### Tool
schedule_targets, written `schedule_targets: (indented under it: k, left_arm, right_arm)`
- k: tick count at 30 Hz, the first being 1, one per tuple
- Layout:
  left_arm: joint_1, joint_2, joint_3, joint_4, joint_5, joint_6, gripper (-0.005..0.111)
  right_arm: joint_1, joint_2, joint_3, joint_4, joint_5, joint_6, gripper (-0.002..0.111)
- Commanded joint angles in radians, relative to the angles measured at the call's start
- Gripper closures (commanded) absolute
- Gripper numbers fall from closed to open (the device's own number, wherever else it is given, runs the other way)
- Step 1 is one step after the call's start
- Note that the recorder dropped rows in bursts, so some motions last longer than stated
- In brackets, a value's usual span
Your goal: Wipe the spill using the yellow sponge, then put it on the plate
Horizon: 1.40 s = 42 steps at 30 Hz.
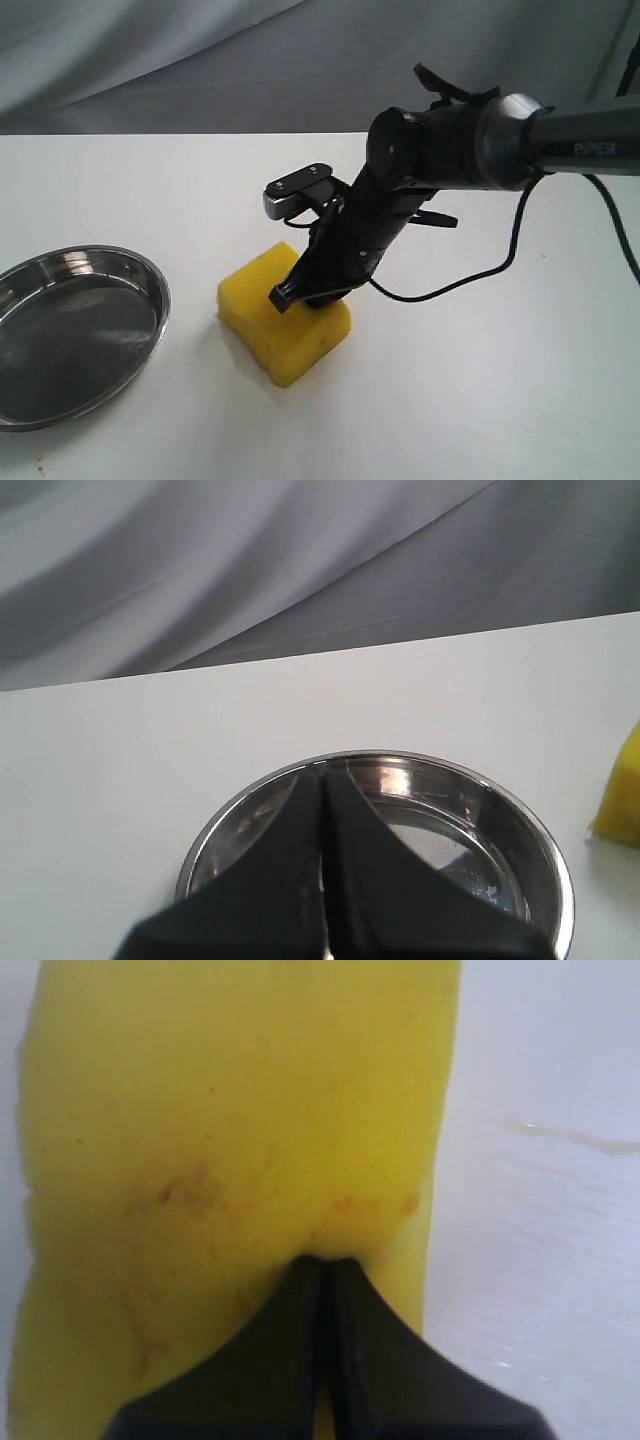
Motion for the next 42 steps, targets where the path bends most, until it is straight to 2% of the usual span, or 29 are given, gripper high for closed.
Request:
schedule_targets:
  k: [1, 6, 11, 17, 26, 35, 38, 42]
  left_arm:
    - [0.001, -0.004, 0.002, -0.002, -0.007, -0.001, 0.107]
    - [0.001, -0.004, 0.002, -0.002, -0.007, -0.001, 0.107]
    - [0.001, -0.004, 0.002, -0.002, -0.007, -0.001, 0.107]
    - [0.001, -0.004, 0.002, -0.002, -0.007, -0.001, 0.107]
    - [0.001, -0.004, 0.002, -0.002, -0.007, -0.001, 0.107]
    - [0.001, -0.004, 0.002, -0.002, -0.007, -0.001, 0.107]
    - [0.001, -0.004, 0.002, -0.002, -0.007, -0.001, 0.107]
    - [0.001, -0.004, 0.002, -0.002, -0.007, -0.001, 0.107]
  right_arm:
    - [0.076, 0.018, 0.006, 0.034, 0.038, -0.025, 0.108]
    - [0.141, 0.018, 0.006, 0.034, 0.034, -0.028, 0.108]
    - [0.145, 0.018, 0.006, -0.015, 0.015, -0.014, 0.108]
    - [0.075, 0.018, 0.006, -0.14, 0.001, 0.121, 0.108]
    - [-0.063, 0.018, 0.006, -0.182, 0.003, 0.218, 0.108]
    - [-0.092, 0.018, 0.006, -0.182, 0.009, 0.251, 0.108]
    - [-0.092, 0.018, 0.006, -0.182, 0.01, 0.252, 0.101]
    - [-0.092, 0.018, 0.006, -0.173, 0.011, 0.252, 0.079]
